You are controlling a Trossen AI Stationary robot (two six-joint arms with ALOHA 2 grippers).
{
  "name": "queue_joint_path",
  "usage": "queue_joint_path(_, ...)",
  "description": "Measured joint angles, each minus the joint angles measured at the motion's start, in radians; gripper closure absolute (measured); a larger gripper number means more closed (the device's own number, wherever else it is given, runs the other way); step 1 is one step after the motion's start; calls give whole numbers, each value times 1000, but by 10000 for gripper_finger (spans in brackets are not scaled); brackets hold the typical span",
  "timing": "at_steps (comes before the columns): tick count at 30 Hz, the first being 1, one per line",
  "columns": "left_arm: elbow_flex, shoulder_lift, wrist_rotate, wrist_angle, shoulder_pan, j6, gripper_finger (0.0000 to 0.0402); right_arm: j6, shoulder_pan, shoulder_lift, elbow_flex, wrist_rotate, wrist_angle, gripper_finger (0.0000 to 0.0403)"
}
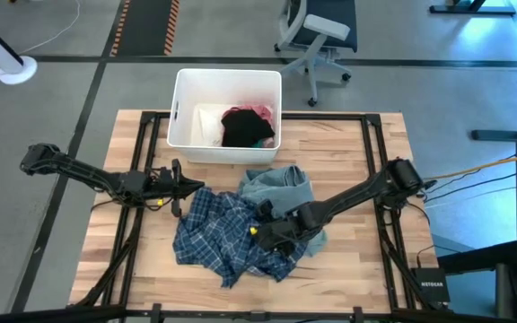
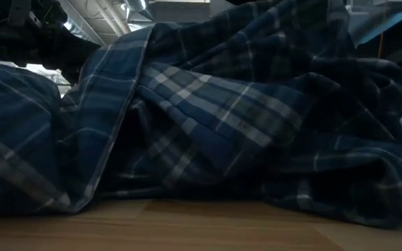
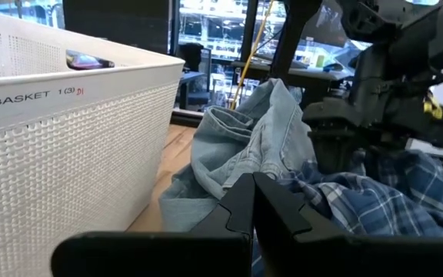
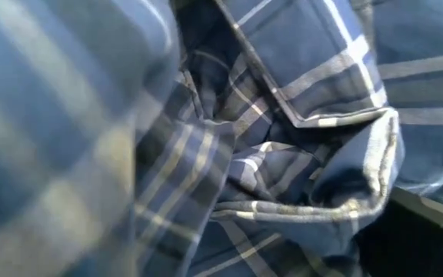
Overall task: Sort clothes
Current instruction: Put the blue checkered shirt into the white bin
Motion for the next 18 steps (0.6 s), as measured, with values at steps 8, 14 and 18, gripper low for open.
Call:
queue_joint_path(8, 0, 0, 0, 0, 0, 11, 402, -25, 2, 13, 0, 8, 0, 87)
queue_joint_path(14, 0, 0, 0, 0, 0, 16, 402, -26, 2, 13, 0, 33, -2, 211)
queue_joint_path(18, 0, 0, 0, 0, 0, 10, 402, -30, 2, 13, 20, 34, -19, 314)
